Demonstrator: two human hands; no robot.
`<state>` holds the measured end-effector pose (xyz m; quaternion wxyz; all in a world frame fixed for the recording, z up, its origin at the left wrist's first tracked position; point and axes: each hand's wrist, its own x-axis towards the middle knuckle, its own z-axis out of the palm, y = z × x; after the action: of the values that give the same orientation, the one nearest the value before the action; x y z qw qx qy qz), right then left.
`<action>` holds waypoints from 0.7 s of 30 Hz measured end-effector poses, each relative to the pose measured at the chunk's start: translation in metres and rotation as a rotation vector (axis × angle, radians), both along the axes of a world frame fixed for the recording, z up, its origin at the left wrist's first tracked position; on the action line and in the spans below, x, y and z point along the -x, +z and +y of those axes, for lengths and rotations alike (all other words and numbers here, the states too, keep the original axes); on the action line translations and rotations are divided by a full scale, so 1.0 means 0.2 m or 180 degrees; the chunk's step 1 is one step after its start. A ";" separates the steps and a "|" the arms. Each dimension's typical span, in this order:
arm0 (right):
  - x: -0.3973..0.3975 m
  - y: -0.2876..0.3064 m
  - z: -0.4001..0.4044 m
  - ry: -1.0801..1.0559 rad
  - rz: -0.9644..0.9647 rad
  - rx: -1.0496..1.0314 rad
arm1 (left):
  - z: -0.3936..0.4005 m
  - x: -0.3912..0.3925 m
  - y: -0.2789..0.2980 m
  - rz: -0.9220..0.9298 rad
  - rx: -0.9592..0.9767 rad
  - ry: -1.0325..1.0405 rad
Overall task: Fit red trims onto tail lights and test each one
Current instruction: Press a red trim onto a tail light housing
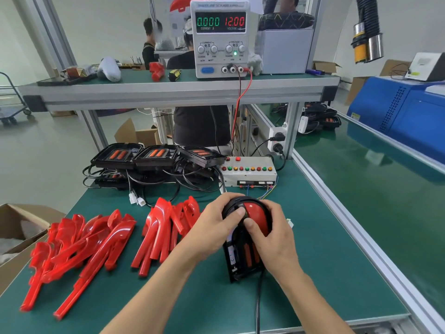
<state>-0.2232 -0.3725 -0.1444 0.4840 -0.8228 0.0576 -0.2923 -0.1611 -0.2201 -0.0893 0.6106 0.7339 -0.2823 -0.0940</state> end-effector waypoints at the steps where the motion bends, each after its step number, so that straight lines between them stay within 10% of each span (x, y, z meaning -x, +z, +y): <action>1: 0.00 -0.01 0.01 -0.0044 -0.0069 0.0081 | -0.01 0.00 -0.01 -0.0015 -0.0008 0.0032; 14: -0.03 0.01 0.00 -0.0439 0.0143 0.1186 | -0.06 0.02 -0.04 -0.0419 -0.0289 0.0621; 21: -0.06 -0.04 0.03 -0.0906 -0.0702 0.1856 | -0.08 0.03 -0.03 -0.0199 -0.0130 0.0685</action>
<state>-0.2110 -0.3666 -0.1531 0.1861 -0.8737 0.0332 -0.4483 -0.1664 -0.2362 -0.0953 0.5929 0.7749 -0.2187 -0.0107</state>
